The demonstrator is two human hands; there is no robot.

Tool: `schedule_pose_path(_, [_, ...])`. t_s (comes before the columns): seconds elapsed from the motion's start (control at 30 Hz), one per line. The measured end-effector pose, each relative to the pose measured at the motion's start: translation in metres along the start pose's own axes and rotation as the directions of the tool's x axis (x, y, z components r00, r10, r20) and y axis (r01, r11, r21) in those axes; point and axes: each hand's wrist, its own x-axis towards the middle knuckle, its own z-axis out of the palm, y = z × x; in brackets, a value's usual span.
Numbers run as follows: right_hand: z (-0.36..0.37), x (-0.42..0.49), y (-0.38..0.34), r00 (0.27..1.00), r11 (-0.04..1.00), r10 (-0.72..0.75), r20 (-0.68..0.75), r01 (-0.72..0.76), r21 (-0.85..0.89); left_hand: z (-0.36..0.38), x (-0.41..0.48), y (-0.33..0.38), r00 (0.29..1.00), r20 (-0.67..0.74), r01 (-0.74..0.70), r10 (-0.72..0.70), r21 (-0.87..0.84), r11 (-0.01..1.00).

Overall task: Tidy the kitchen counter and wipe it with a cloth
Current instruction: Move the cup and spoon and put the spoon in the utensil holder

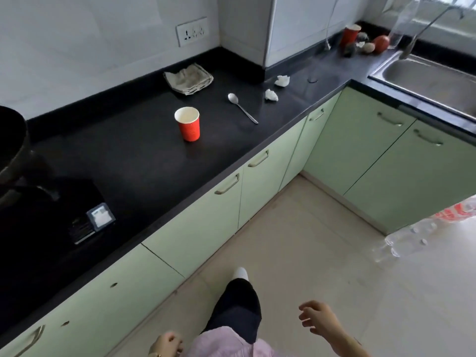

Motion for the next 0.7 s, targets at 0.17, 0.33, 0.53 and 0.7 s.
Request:
schedule_pose_path(0.17, [-0.037,0.045,-0.029,0.998,0.992,0.054,-0.032,-0.058,-0.115,-0.002,0.016,0.148,0.989,-0.027,-0.147,0.146,-0.042,0.988])
schedule_pose_path(0.33, [-0.062,0.093,-0.087,0.999,0.991,0.03,-0.042,-0.036,-0.128,-0.01,0.024,0.264,0.957,0.009,-0.29,0.291,-0.014,0.957])
schedule_pose_path(0.53, [-0.082,0.119,-0.228,0.979,0.976,-0.193,0.061,0.198,-0.091,-0.031,0.005,0.34,0.916,-0.018,-0.4,0.4,-0.034,0.916])
schedule_pose_path(0.7, [-0.095,0.123,-0.365,0.826,0.821,-0.531,0.186,0.557,-0.128,-0.061,-0.027,0.4,0.85,-0.217,-0.525,0.479,-0.281,0.804])
